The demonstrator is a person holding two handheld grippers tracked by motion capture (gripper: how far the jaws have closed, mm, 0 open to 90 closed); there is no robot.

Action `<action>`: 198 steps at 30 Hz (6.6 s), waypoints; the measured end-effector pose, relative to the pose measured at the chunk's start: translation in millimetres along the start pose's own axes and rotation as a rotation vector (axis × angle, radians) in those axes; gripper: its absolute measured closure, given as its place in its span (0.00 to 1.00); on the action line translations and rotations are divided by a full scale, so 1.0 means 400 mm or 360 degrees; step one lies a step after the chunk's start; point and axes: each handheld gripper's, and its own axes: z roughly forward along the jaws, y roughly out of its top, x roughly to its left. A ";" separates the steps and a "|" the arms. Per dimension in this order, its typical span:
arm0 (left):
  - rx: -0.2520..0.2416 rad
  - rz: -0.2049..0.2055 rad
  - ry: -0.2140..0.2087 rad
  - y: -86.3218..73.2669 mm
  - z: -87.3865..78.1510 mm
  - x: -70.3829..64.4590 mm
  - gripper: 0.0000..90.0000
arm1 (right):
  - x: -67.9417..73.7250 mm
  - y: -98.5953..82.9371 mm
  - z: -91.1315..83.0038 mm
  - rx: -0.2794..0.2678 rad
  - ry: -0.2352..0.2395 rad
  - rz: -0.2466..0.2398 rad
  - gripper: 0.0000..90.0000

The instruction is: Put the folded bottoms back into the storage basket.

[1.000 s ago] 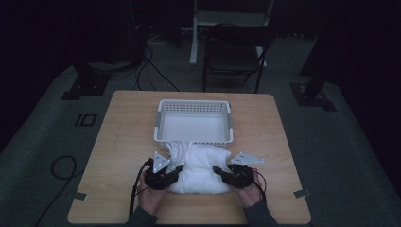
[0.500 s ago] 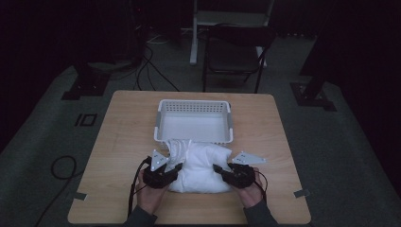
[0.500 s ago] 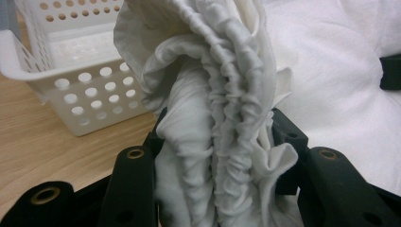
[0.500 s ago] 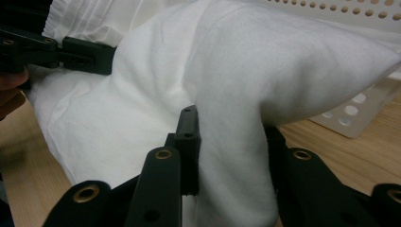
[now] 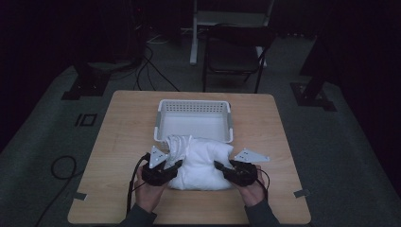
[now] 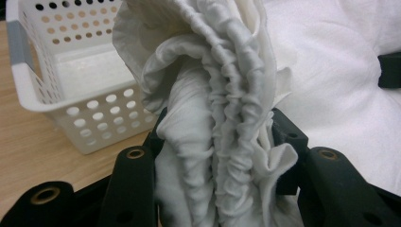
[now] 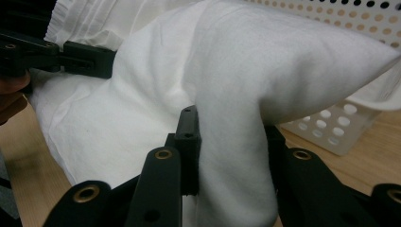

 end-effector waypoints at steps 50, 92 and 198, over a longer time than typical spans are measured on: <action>-0.0167 0.0006 -0.0017 0.160 -0.010 0.050 0.61 | -0.026 0.156 -0.020 -0.0192 -0.0071 -0.0079 0.78; -0.0232 -0.0042 0.0063 0.230 0.020 0.078 0.62 | -0.056 0.235 0.009 -0.0277 -0.0127 -0.0033 0.79; -0.0179 -0.0221 0.0087 0.349 0.155 0.216 0.62 | -0.174 0.353 0.154 -0.0257 -0.0221 0.0147 0.79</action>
